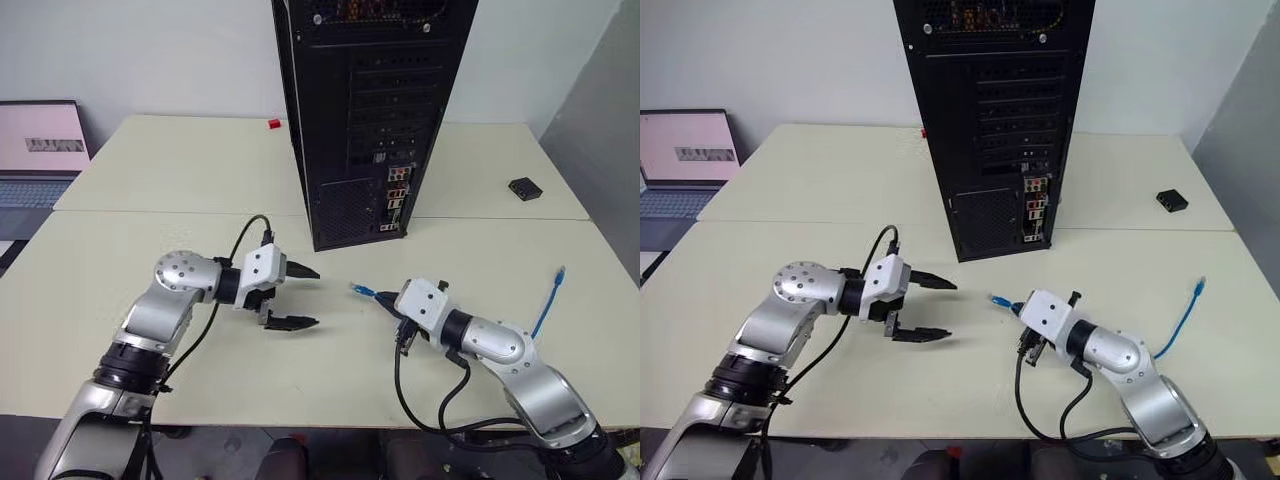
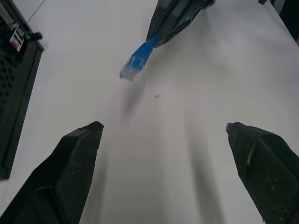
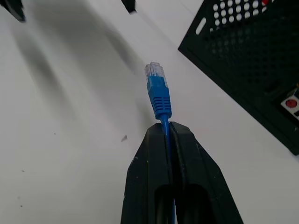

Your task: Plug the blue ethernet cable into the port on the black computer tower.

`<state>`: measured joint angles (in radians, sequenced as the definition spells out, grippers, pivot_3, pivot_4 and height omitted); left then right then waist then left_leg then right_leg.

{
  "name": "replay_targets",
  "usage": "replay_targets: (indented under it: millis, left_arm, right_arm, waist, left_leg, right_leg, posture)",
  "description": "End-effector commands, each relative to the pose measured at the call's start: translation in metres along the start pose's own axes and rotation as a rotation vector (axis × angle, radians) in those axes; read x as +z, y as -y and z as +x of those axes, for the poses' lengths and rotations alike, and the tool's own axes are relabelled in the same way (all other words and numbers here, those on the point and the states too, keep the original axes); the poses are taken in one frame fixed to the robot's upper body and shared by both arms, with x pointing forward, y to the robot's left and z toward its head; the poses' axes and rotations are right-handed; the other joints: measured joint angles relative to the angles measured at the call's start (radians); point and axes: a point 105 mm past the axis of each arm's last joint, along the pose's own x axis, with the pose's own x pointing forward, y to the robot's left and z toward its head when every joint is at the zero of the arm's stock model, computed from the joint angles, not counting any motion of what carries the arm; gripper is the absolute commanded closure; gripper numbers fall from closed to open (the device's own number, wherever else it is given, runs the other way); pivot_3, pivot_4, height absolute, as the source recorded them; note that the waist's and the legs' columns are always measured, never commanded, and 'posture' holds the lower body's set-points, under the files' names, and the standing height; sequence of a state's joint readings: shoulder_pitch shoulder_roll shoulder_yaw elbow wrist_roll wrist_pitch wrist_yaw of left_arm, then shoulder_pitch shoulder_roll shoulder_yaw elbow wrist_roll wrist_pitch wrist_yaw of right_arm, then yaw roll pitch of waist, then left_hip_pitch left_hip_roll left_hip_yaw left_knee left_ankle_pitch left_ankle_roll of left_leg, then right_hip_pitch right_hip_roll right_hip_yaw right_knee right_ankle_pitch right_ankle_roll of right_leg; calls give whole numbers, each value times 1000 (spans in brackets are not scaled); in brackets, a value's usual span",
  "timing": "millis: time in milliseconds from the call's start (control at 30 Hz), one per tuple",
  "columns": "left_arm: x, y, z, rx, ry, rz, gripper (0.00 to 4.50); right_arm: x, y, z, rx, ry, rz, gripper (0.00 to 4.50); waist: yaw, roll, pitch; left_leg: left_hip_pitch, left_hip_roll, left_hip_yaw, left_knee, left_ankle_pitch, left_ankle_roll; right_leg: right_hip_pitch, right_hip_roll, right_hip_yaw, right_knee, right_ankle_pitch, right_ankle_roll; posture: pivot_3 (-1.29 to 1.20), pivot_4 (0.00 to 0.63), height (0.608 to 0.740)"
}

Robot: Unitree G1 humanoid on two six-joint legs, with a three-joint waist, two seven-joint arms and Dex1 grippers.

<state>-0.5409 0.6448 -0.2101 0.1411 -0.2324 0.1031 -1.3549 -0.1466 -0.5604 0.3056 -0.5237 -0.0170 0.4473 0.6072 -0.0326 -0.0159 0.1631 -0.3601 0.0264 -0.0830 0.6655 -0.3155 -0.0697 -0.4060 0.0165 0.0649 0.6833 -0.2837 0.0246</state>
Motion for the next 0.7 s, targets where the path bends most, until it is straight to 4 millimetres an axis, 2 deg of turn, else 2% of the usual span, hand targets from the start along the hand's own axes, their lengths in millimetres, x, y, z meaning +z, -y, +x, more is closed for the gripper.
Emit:
replay_targets:
  millis: [33, 300, 533, 633, 700]
  left_arm:
    - [11, -5, 12, -48, 21, 74, 0]
    - [19, -13, 34, -116, 49, 156, 0]
    - [20, -16, 41, -146, 63, 174, 0]
    - [21, -17, 42, -152, 67, 176, 516]
    - [22, -17, 42, -156, 69, 177, 1021]
  right_arm:
    - [16, 4, -7, 5, 44, -73, 4495]
    - [22, 4, -10, 12, 54, -87, 4495]
    - [25, 5, -12, 11, 57, -85, 4495]
    - [26, 5, -13, 8, 56, -84, 4500]
    - [26, 6, -14, 7, 55, -84, 4500]
  waist:
    - [0, 0, 0]
    - [-1, 0, 0]
    - [-1, 0, 0]
    - [0, 0, 0]
    - [-1, 0, 0]
  left_leg:
    - [0, 0, 0, 0, 0, 0]
    - [0, 0, 0, 0, 0, 0]
    - [0, 0, 0, 0, 0, 0]
    - [0, 0, 0, 0, 0, 0]
    - [0, 0, 0, 0, 0, 0]
  right_leg:
    - [0, 0, 0, 0, 0, 0]
    - [0, 0, 0, 1, 0, 0]
    - [0, 0, 0, 0, 0, 0]
    - [0, 0, 0, 0, 0, 0]
    - [0, 0, 0, 0, 0, 0]
  posture:
    - [0, 150, 740]
    - [0, 150, 740]
    - [0, 150, 740]
    - [0, 150, 740]
    - [0, 150, 740]
